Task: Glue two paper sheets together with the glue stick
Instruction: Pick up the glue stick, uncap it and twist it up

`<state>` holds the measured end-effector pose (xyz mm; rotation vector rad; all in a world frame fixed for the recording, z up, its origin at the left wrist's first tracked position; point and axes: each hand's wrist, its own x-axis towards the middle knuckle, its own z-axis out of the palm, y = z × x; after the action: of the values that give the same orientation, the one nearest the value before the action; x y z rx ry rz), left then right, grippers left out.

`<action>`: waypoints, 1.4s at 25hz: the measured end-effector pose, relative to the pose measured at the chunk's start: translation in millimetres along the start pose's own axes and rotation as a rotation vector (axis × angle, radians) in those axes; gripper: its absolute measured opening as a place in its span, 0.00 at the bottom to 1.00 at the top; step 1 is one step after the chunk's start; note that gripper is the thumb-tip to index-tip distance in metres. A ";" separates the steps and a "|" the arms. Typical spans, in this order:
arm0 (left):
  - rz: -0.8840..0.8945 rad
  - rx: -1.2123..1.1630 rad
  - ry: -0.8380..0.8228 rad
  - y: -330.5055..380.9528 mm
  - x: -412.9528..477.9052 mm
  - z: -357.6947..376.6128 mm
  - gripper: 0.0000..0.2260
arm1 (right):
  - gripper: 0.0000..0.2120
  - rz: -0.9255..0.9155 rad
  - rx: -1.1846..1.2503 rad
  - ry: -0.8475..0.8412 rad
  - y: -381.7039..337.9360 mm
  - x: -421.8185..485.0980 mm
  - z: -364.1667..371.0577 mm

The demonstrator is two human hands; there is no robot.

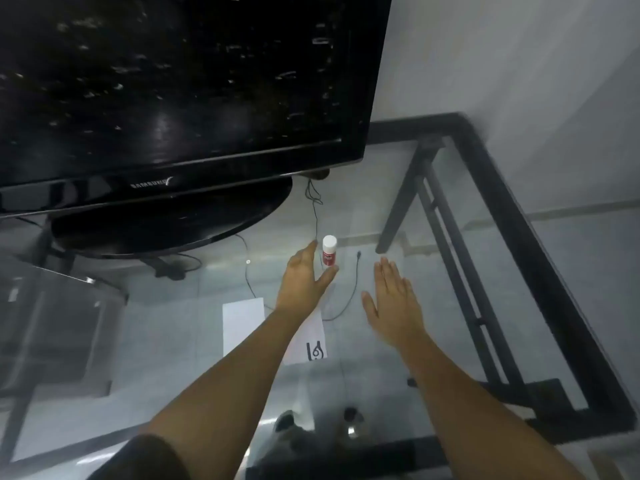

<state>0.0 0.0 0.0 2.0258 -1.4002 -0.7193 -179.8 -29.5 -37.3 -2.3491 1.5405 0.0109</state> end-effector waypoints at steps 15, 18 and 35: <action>0.023 -0.269 -0.031 5.1 0.6 -10.7 0.17 | 0.31 -0.003 0.022 0.023 0.6 -2.1 3.9; -0.044 -0.325 -0.016 0.1 -9.4 -17.7 0.15 | 0.25 0.034 0.206 0.096 -2.6 7.2 -10.7; 0.006 -0.099 -0.020 -34.5 -5.2 -42.8 0.13 | 0.12 0.142 0.914 0.189 -43.6 68.6 -63.8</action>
<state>50.6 21.3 5.8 1.9429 -1.3542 -0.7929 -123.4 -92.5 21.9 -1.5375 1.3654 -0.7344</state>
